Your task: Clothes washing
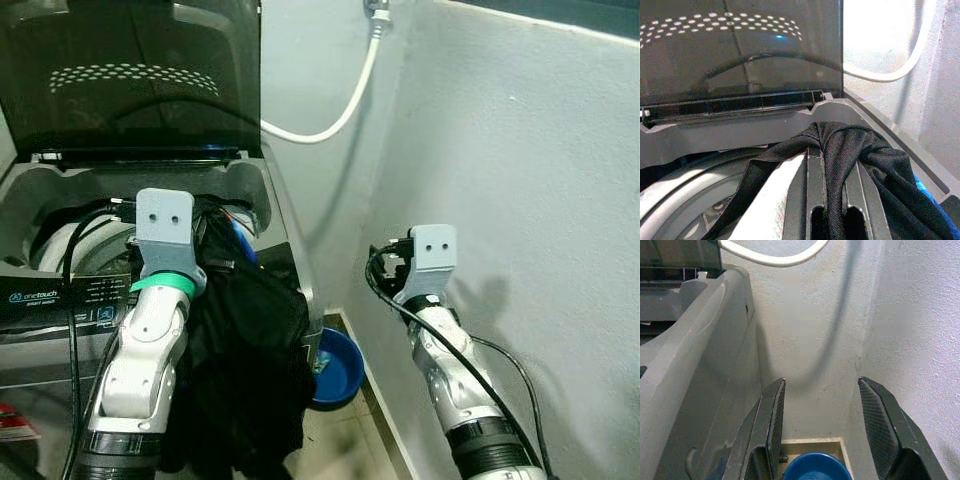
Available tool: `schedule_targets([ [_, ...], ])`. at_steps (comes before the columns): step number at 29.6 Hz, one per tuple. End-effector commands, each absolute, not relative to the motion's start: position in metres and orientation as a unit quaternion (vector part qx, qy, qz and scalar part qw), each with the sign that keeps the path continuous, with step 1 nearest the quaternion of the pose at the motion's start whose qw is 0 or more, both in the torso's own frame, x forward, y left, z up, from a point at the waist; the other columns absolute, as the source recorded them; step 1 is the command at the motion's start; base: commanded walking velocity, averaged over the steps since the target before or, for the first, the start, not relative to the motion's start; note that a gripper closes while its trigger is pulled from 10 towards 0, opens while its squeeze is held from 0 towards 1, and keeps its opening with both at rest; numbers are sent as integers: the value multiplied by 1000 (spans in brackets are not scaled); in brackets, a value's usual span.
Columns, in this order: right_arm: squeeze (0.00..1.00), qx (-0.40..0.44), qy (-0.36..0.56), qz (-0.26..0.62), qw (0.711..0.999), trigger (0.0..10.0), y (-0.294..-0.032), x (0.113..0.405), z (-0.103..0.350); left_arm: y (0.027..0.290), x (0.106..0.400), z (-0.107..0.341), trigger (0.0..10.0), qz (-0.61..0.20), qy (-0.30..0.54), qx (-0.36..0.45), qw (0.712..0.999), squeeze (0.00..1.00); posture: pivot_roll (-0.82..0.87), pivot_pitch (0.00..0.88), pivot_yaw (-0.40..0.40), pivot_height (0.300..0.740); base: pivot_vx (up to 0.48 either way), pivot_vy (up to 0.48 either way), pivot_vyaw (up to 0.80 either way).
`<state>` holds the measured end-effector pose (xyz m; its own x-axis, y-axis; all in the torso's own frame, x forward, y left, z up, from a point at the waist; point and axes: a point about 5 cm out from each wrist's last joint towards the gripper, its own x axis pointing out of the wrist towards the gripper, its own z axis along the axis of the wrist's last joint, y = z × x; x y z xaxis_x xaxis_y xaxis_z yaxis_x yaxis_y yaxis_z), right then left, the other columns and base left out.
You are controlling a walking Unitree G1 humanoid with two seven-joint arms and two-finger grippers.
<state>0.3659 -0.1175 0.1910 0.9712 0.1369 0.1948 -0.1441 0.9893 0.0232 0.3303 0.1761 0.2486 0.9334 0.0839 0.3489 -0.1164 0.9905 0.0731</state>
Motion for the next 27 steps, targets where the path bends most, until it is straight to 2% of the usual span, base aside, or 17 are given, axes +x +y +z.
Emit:
schedule_targets([
  [1,0,24,-107,67,992,10000,-121,367,196,174,328,260,10000,47,-200,47,978,0,19,22,-33,740,0,0,0],
  [22,0,29,-106,69,992,10000,-119,367,194,179,328,269,10000,51,-209,53,975,0,25,22,-32,740,0,457,0],
  [27,0,30,-102,70,992,10000,-119,367,192,187,331,262,10000,84,-181,54,978,0,22,28,-31,740,0,136,0],
])
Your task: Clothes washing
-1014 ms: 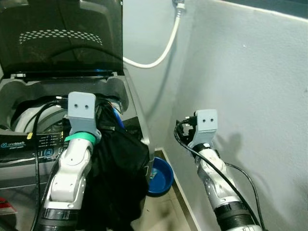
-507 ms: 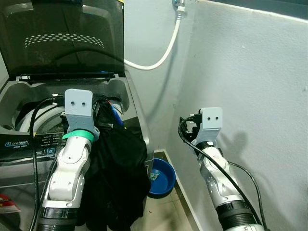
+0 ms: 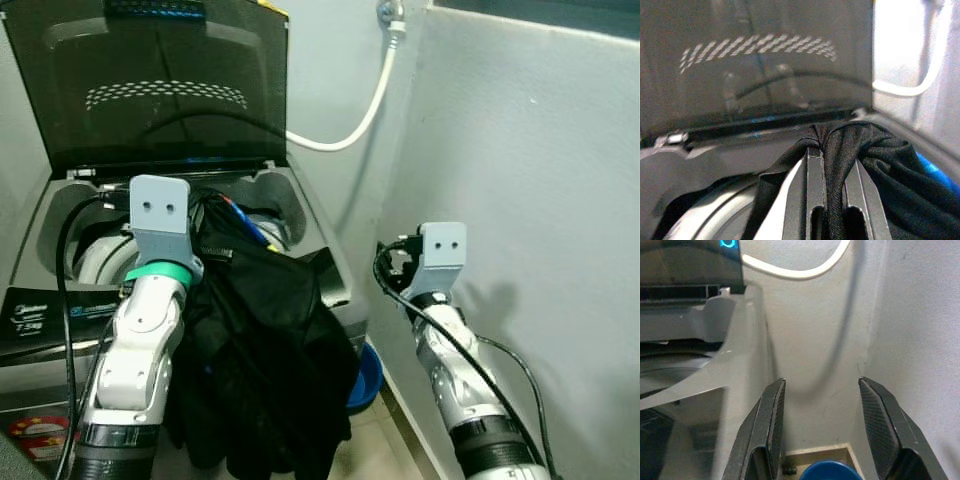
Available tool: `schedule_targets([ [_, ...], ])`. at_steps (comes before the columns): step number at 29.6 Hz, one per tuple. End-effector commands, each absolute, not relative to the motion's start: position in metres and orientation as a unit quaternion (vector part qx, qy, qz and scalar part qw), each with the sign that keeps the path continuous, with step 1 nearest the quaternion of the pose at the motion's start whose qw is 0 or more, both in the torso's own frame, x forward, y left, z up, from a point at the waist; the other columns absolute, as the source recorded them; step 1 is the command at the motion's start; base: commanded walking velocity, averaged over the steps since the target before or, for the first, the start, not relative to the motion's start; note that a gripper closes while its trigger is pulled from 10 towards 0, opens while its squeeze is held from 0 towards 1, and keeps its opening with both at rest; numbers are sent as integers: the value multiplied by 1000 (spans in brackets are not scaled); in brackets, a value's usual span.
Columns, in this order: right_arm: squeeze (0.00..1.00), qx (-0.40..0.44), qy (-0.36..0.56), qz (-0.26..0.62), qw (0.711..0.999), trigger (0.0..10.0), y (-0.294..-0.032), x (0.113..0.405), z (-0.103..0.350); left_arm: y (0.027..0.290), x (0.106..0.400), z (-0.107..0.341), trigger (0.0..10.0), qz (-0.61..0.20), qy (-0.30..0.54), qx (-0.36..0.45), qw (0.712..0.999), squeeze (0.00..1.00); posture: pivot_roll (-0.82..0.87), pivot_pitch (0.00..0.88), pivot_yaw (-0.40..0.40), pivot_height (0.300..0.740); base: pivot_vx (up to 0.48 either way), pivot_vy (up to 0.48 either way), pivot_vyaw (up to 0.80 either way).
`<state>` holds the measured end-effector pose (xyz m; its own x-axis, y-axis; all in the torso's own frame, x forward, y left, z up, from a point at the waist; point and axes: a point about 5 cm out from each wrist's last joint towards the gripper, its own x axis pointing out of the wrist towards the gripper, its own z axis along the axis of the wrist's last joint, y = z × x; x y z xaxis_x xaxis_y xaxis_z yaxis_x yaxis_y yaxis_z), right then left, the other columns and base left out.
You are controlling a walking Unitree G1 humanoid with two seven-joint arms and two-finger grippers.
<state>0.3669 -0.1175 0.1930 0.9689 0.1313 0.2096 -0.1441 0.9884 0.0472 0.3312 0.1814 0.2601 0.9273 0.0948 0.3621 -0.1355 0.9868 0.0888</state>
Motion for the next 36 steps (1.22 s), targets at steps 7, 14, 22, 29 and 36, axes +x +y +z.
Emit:
schedule_targets([
  [7,0,28,-100,72,992,10000,-118,367,191,194,331,258,10000,113,-165,59,978,0,21,32,-33,740,0,-388,0],
  [14,0,26,-97,74,992,10000,-118,367,190,198,333,257,10000,123,-157,37,979,0,20,31,-36,740,0,0,0],
  [22,0,25,-96,76,992,10000,-117,367,190,201,336,262,10000,128,-166,49,977,0,19,29,-43,740,0,0,0],
  [29,0,26,-101,83,991,10000,-115,369,195,216,358,301,10000,157,-208,116,958,0,28,29,-66,740,0,0,0],
  [36,0,26,-102,93,990,10000,-111,372,197,243,381,361,10000,239,-245,214,915,0,34,32,-73,740,0,0,0],
])
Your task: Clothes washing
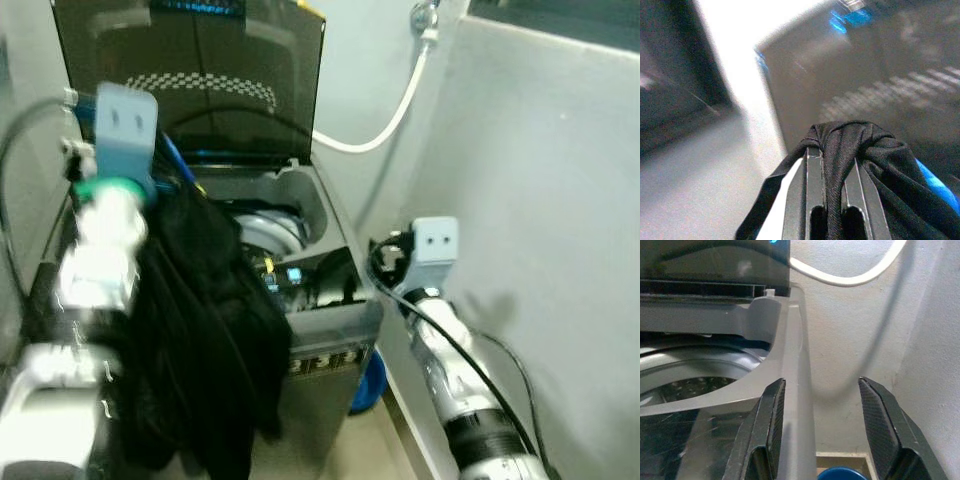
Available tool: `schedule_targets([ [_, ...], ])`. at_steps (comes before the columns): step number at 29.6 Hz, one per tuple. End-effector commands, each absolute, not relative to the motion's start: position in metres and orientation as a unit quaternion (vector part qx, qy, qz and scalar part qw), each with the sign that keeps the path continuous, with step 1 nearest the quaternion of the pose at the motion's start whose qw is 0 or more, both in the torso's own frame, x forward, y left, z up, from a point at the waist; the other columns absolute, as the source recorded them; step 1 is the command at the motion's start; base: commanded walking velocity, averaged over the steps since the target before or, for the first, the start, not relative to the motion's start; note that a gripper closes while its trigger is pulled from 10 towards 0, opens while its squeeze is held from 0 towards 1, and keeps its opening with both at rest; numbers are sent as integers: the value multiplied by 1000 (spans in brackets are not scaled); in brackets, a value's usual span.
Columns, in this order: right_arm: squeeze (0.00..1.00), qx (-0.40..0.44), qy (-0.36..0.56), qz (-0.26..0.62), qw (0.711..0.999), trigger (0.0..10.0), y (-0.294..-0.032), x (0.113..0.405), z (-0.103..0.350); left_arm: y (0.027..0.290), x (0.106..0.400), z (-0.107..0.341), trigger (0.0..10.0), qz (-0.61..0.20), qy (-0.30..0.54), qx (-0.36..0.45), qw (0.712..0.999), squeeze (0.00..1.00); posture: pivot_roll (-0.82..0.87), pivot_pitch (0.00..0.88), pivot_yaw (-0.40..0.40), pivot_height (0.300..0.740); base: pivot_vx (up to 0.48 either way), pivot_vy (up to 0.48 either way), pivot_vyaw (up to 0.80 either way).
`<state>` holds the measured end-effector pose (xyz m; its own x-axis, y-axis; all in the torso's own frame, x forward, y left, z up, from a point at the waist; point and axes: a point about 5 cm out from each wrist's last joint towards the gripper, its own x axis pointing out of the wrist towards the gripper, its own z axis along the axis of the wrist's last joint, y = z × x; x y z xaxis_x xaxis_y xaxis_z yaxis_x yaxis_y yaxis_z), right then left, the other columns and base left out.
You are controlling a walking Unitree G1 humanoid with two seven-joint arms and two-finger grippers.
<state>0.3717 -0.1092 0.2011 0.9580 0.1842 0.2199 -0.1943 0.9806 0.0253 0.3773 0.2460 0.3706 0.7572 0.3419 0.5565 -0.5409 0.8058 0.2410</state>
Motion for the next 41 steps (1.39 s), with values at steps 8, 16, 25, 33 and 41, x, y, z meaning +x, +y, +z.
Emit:
schedule_targets([
  [8,0,25,-109,72,991,10000,-117,369,198,212,387,427,10000,273,-328,363,829,0,17,47,-49,740,0,0,0],
  [16,0,23,-107,69,992,10000,-119,366,195,162,419,362,10000,69,-212,340,913,0,1,60,-29,740,0,0,0],
  [25,0,26,-97,80,992,10000,-118,365,194,167,428,319,10000,-20,-66,338,939,0,5,64,-29,740,0,0,0],
  [33,0,32,-89,175,980,10000,-101,357,192,179,428,294,10000,-67,22,365,928,1000,11,56,-35,740,0,0,0],
  [41,0,34,-89,205,974,10000,-94,352,192,175,426,292,10000,-144,52,295,943,1000,3,48,-30,740,0,0,0],
])
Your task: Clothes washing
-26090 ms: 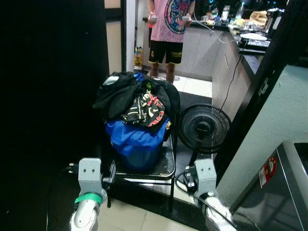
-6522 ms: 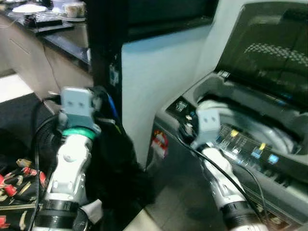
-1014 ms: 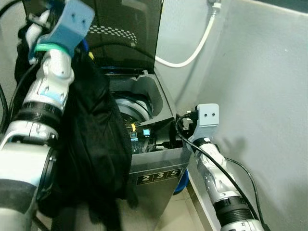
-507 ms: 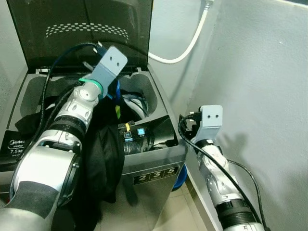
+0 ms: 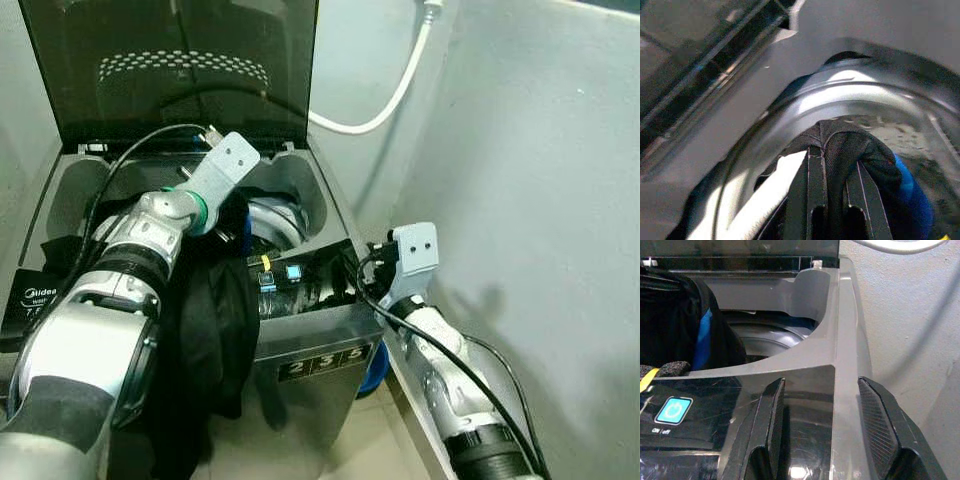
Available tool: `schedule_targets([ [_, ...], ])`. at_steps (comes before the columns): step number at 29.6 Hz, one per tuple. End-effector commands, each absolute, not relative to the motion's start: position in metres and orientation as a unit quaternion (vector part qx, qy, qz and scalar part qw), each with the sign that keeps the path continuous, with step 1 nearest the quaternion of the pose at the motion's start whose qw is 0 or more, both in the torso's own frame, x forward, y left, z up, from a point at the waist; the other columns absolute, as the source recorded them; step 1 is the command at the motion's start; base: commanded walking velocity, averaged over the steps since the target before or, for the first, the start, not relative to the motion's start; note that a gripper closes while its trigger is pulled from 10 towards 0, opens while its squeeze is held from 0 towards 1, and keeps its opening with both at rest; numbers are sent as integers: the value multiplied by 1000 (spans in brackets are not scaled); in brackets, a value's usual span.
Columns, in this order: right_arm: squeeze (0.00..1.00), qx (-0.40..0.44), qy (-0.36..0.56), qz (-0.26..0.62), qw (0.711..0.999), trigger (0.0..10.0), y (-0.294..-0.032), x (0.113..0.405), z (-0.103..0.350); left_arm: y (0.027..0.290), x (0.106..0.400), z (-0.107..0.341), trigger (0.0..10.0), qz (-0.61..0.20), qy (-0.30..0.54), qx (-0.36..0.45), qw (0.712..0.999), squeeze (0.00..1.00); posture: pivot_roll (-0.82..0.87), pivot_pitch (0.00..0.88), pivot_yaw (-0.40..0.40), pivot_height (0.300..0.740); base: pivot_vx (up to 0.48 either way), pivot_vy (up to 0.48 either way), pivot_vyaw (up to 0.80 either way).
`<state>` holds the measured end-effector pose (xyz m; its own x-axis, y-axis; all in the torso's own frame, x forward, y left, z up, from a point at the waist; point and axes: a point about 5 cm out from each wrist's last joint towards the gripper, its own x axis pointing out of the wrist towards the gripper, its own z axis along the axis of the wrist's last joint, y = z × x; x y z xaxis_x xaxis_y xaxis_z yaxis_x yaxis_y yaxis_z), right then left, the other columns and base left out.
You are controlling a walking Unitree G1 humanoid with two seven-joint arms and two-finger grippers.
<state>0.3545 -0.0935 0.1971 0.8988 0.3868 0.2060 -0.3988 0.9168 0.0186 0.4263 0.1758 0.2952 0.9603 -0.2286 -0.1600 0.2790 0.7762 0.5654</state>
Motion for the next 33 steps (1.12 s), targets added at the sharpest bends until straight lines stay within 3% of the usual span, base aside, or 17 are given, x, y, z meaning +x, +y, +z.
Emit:
schedule_targets([
  [1,0,42,-90,218,971,10000,-92,351,193,175,426,294,10000,-145,52,295,943,1000,4,45,-30,740,0,0,0],
  [5,0,111,-99,286,946,10000,-84,341,203,174,426,296,10000,-156,52,284,945,1000,6,45,-29,740,0,0,0],
  [8,0,159,-116,424,884,10000,-69,316,219,173,425,299,10000,-175,57,269,945,1000,6,48,-29,740,0,0,0],
  [10,0,159,-118,447,872,10000,-67,311,221,173,425,299,10000,-184,59,263,945,1000,6,50,-28,740,0,0,0],
  [15,0,148,-116,435,881,10000,-66,314,220,170,420,291,10000,-260,106,253,926,1000,6,53,-25,740,0,0,0],
  [21,0,134,-112,417,892,10000,-68,317,218,179,423,299,10000,-198,79,259,942,1000,5,55,-26,740,0,0,0],
  [22,0,132,-107,415,894,10000,-69,317,217,180,424,309,10000,-168,43,257,951,0,5,59,-29,740,0,0,0],
  [24,0,127,-101,410,898,10000,-70,318,215,179,424,332,10000,-127,-43,266,955,0,4,62,-29,740,0,0,0],
  [25,0,127,-101,410,898,10000,-70,318,215,179,424,332,10000,-127,-43,266,955,0,4,62,-29,740,0,0,0],
  [26,0,120,-95,403,902,10000,-72,319,214,169,420,360,10000,-138,-136,211,958,0,5,65,-28,740,0,0,0],
  [27,0,120,-95,403,902,10000,-72,319,214,169,420,360,10000,-138,-136,211,958,0,5,65,-28,740,0,0,0],
  [28,0,117,-92,398,905,10000,-73,320,214,162,416,376,10000,-175,-187,130,958,0,5,65,-28,740,0,0,0],
  [29,0,117,-92,398,905,10000,-73,320,214,162,416,376,10000,-175,-187,130,958,0,5,65,-28,740,0,0,0],
  [32,0,114,-88,392,909,10000,-74,320,212,155,410,395,10000,-226,-236,12,945,0,12,66,-27,740,0,0,0],
  [33,0,113,-85,388,911,10000,-74,320,210,153,409,398,10000,-217,-246,7,945,0,13,68,-24,740,0,0,0],
])
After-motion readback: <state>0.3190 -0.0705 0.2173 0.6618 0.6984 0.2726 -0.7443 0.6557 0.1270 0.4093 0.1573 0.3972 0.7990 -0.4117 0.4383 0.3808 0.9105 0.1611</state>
